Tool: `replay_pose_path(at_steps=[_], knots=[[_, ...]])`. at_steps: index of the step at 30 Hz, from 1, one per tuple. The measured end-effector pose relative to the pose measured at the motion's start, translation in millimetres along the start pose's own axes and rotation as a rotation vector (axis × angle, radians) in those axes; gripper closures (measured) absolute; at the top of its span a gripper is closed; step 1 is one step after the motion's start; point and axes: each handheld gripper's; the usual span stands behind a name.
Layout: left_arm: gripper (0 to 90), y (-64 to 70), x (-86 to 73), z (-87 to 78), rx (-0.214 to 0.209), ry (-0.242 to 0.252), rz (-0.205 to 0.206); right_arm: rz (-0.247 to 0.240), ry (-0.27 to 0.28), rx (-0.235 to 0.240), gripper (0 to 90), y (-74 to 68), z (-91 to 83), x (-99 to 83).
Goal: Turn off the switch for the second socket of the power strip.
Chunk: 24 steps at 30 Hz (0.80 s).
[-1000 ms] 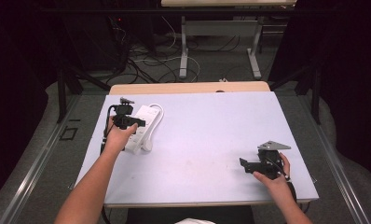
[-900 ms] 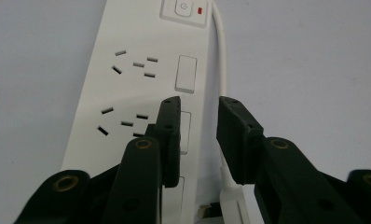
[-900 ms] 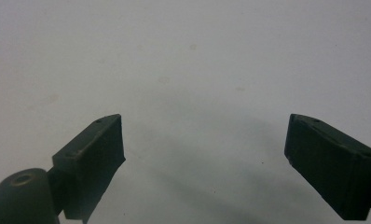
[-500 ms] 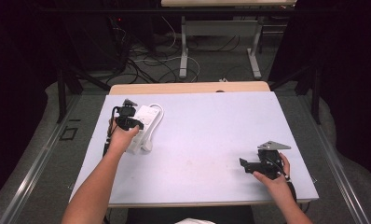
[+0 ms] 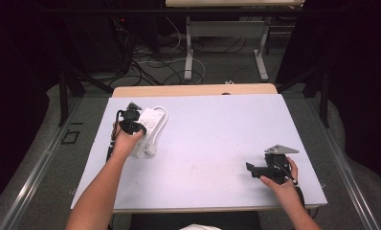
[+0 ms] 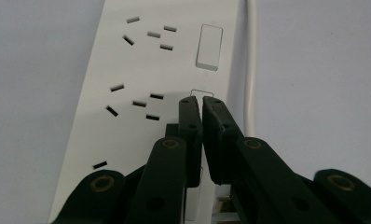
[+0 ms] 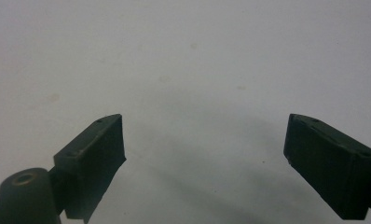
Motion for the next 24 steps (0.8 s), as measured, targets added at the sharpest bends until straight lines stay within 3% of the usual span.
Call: replay_pose_path(at_steps=[5, 24], knots=[[87.6, -0.5, -0.8, 3.5, 0.017, -0.01, -0.004, -0.003, -0.001, -0.004, 11.8, 0.3, 0.3, 0.0], [89.6, -3.5, -0.6, 6.4, 0.002, -0.035, 0.014, -0.001, -0.007, 0.008, 12.0, -0.7, 1.0, -0.1]])
Point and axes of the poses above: each handheld gripper's, and its own axes: z roughly forward along the jaws, x roughly out of its top, y roughly to its right, and after that the axes turned 11 degrees about x, right-handed
